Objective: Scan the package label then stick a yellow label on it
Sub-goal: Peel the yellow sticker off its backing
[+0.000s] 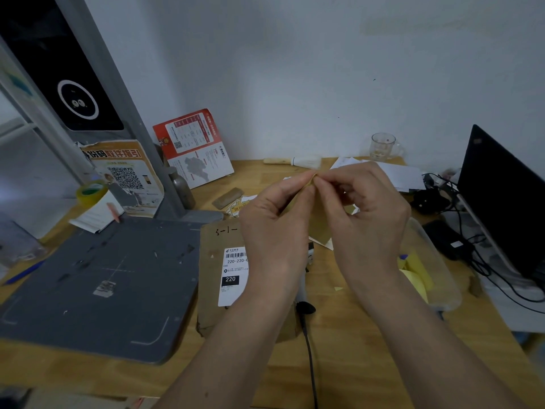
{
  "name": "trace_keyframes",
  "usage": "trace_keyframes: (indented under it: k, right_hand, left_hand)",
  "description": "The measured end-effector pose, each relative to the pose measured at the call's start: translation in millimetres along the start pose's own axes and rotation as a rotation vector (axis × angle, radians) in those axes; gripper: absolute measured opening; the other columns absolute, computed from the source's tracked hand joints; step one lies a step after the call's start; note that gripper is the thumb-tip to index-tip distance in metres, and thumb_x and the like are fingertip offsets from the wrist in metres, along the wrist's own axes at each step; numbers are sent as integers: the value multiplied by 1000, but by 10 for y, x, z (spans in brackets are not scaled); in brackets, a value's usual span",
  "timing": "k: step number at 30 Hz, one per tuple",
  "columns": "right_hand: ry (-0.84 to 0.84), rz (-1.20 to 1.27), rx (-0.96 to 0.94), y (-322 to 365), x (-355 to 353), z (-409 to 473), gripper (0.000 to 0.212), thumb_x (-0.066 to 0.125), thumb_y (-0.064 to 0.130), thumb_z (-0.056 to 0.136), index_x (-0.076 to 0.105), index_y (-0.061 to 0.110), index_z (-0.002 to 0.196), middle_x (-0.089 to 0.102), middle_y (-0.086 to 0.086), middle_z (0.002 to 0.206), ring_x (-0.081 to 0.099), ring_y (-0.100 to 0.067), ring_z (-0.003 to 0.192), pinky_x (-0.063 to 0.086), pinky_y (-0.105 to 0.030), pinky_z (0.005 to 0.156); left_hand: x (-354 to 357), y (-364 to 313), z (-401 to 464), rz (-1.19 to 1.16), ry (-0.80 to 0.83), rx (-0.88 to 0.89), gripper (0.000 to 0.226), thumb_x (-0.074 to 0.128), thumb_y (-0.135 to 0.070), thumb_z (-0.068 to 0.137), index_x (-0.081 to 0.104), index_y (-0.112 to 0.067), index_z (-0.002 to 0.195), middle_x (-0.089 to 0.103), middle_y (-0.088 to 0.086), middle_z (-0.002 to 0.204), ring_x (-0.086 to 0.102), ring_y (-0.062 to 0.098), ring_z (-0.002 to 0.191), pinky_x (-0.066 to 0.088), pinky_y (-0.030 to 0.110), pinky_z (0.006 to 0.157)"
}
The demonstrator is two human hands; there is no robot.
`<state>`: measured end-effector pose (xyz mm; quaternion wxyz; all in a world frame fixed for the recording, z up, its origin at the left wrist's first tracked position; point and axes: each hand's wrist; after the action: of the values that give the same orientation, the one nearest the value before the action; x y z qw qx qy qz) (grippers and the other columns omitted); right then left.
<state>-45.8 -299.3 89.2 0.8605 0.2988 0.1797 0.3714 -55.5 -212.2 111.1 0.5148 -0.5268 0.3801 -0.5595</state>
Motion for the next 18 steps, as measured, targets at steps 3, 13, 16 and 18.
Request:
trace_keyframes:
  k: [3,13,16,18]
  right_hand:
    - [3,-12,-18,5,-4,-4,6,69,3,82,72,8,83,61,3,80,57,-3,72,48,-17,65]
    - [-1,27,11,25,6,-27,8,68,2,82,70,9,82,59,4,80,57,-2,73,48,-16,66]
    - [-4,53,31,27,15,-31,8,68,2,82,70,10,82,59,5,80,57,-2,72,50,-20,65]
    - [-10,60,34,24,19,-36,8,68,3,82,70,10,81,59,4,80,57,-1,73,50,-21,65]
  left_hand:
    - [-2,-2,-6,-1,1,8,20,65,-2,86,74,-7,103,76,2,97,71,10,95,54,28,91]
    - [-5,13,-16,-8,2,12,20,65,-2,86,74,-6,103,76,5,98,71,14,97,55,34,91]
    - [-1,18,-13,-8,-2,11,19,65,-2,86,74,-6,102,76,5,98,70,15,98,55,35,92]
    - [3,25,-8,-1,-7,12,19,65,-2,86,74,-7,102,76,5,98,70,14,98,55,35,93]
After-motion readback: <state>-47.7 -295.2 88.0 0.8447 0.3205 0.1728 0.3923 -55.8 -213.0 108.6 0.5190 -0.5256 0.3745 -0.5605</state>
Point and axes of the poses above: each hand's wrist, its own z-axis towards the middle knuckle, its own x-axis out of the palm, y = z × x
